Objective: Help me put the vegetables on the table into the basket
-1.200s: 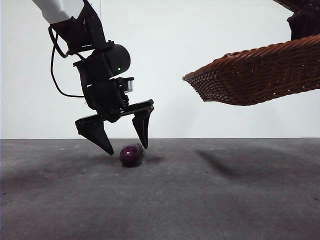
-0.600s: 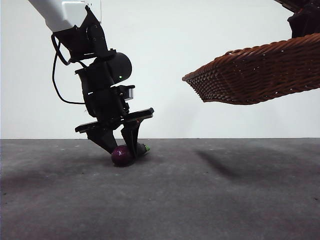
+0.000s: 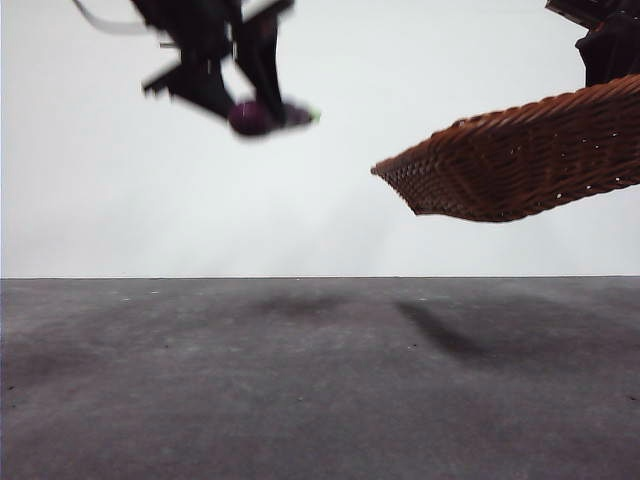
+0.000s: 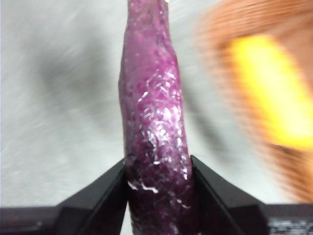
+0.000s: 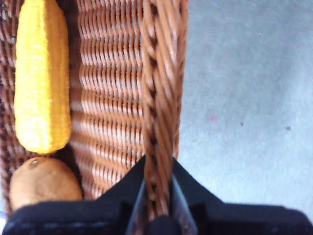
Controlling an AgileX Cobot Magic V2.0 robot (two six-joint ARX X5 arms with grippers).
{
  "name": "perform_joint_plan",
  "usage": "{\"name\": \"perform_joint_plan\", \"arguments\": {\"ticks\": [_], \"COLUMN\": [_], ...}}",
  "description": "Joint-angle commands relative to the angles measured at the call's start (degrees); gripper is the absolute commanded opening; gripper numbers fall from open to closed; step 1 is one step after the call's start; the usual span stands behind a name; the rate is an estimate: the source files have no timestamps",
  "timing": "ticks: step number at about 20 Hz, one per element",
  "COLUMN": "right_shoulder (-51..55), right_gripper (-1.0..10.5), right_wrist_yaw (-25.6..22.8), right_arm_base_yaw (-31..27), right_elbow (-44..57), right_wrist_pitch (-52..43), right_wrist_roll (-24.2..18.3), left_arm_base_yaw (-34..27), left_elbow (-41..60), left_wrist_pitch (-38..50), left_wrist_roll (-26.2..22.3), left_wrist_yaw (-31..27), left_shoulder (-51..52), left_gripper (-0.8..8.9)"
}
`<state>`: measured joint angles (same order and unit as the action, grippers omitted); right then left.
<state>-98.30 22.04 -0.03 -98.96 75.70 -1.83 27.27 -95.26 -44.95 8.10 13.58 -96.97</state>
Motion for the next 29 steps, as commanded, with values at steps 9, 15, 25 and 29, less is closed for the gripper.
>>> {"name": "perform_joint_plan", "arguments": {"ticks": [9,15,25,29], "right_shoulder": [-0.1,-0.1,-0.1,-0.5], "right_gripper": [-0.1,-0.1,-0.1,-0.1], "right_wrist_yaw": [0.6,-3.5,-4.7,-4.1], "right_arm_base_yaw": [16.3,23.4,23.7,19.3], "right_elbow": [-0.1,-0.1,-0.1,-0.1], "right_wrist_pitch": [-2.6,-4.3,-5.7,-5.7], "right_wrist_roll": [5.7,9.4,10.2,9.5], "left_arm_base_yaw": [8.0,8.1,8.0,6.3], "left_elbow": [0.1,0.2,0.1,0.1], "left_wrist_pitch": [-13.8,-11.2,-4.7,-4.9], "left_wrist_roll": [-0.6,1.3,5.1,3.8], "left_wrist_yaw": [2.7,7.8,7.4,7.4], "left_shoulder": [1.1,0.7,1.5,7.1], "left_gripper": [-0.12,0.5,5.62,5.62]}}
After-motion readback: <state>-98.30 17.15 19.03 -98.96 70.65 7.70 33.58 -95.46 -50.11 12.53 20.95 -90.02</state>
